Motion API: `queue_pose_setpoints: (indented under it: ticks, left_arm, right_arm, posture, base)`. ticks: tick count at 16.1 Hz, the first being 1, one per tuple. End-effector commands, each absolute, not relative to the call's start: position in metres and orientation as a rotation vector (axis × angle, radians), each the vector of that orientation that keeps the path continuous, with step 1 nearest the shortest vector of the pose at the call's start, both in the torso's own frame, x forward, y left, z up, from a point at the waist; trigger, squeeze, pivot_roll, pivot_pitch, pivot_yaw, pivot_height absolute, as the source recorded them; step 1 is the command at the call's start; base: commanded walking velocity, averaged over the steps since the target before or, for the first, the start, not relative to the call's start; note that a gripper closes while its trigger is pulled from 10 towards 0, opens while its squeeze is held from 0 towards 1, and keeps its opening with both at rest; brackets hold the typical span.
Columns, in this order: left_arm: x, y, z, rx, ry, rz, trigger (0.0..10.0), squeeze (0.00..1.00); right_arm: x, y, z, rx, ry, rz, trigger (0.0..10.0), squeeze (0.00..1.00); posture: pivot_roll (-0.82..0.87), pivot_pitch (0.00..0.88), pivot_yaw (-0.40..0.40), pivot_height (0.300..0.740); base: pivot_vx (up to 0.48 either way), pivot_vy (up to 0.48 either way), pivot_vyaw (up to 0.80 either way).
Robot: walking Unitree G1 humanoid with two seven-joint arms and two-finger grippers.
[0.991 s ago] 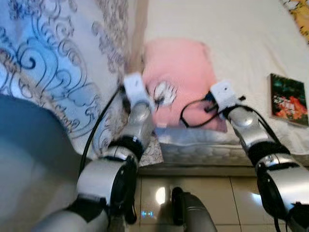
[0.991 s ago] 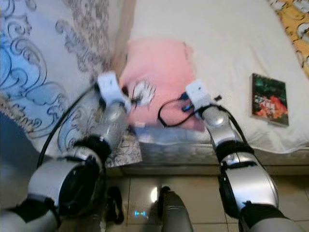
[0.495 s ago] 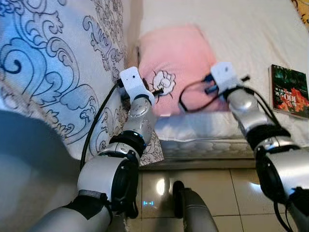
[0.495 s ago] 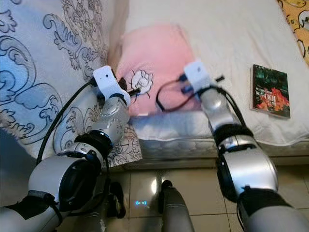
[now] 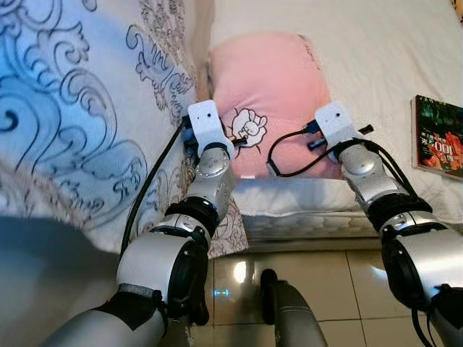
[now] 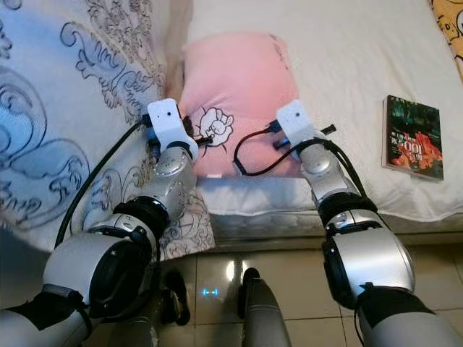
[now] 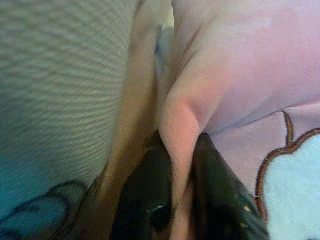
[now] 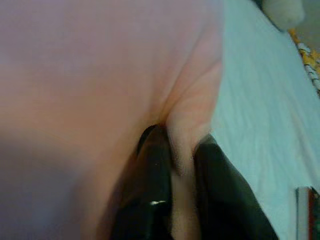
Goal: Clean up the room
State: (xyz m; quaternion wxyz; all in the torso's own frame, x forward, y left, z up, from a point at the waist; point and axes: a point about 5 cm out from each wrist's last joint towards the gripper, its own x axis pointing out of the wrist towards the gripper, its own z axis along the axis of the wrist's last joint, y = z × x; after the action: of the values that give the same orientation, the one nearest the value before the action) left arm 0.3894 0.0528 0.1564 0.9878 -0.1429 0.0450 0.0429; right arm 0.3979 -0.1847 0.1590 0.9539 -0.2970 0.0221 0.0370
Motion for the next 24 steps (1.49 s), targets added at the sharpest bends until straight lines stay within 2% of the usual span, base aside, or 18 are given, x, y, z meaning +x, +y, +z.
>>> queue_pose_setpoints:
  ticks: [1, 2, 4, 6, 9, 11, 14, 17, 20, 22, 24]
  left_arm:
    - [0.385, 0.052, 0.146, -0.289, 0.119, 0.136, 10.0, 1.00]
    - [0.385, 0.053, 0.148, -0.281, 0.108, 0.138, 10.0, 1.00]
    - [0.391, 0.050, 0.179, -0.247, -0.049, 0.138, 10.0, 1.00]
    - [0.388, 0.043, 0.185, -0.282, -0.093, 0.123, 10.0, 1.00]
    - [0.374, 0.020, 0.195, -0.203, -0.238, 0.018, 10.0, 1.00]
    - [0.367, 0.031, 0.186, -0.151, -0.262, 0.019, 10.0, 1.00]
    - [0.341, 0.048, 0.163, -0.134, -0.219, -0.009, 10.0, 1.00]
    - [0.319, 0.065, 0.160, -0.094, -0.218, -0.030, 10.0, 1.00]
    - [0.295, 0.106, 0.166, 0.062, -0.261, -0.027, 10.0, 1.00]
    - [0.286, 0.118, 0.163, 0.147, -0.266, -0.043, 10.0, 1.00]
    - [0.283, 0.127, 0.150, 0.070, -0.212, -0.067, 10.0, 1.00]
  right_arm:
    - [0.394, -0.196, 0.150, -0.609, 0.094, 0.039, 10.0, 1.00]
    - [0.394, -0.196, 0.150, -0.609, 0.091, 0.040, 10.0, 1.00]
    - [0.394, -0.198, 0.152, -0.588, 0.080, 0.035, 10.0, 1.00]
    - [0.394, -0.199, 0.154, -0.573, 0.070, 0.030, 10.0, 1.00]
    - [0.394, -0.198, 0.159, -0.492, -0.002, 0.019, 10.0, 1.00]
    - [0.388, -0.201, 0.154, -0.386, -0.037, 0.008, 10.0, 1.00]
    - [0.376, -0.214, 0.148, -0.350, -0.095, -0.003, 10.0, 1.00]
    - [0.361, -0.231, 0.146, -0.326, -0.134, -0.026, 10.0, 1.00]
    - [0.317, -0.237, 0.154, -0.293, -0.238, -0.091, 10.0, 1.00]
    - [0.285, -0.240, 0.151, -0.255, -0.266, -0.187, 10.0, 1.00]
    - [0.269, -0.235, 0.131, -0.192, -0.211, -0.191, 10.0, 1.00]
  posture:
    - [-0.26, 0.320, -0.028, 0.740]
    - [-0.26, 0.320, -0.028, 0.740]
    - [-0.25, 0.312, -0.024, 0.740]
    - [-0.24, 0.305, -0.028, 0.740]
    - [-0.21, 0.278, -0.039, 0.740]
    - [-0.19, 0.230, -0.037, 0.740]
    - [-0.20, 0.160, -0.017, 0.740]
    - [-0.18, 0.075, 0.007, 0.740]
    - [-0.16, 0.000, 0.029, 0.740]
    - [-0.15, 0.000, 0.044, 0.740]
    - [-0.16, 0.000, 0.057, 0.740]
  base:
    - [0.000, 0.000, 0.00]
    - [0.000, 0.000, 0.00]
    - [0.000, 0.000, 0.00]
    - [0.000, 0.000, 0.00]
    - [0.000, 0.000, 0.00]
    - [0.000, 0.000, 0.00]
    - [0.000, 0.000, 0.00]
    - [0.000, 0.000, 0.00]
    - [0.000, 0.000, 0.00]
    - [0.000, 0.000, 0.00]
    - [0.000, 0.000, 0.00]
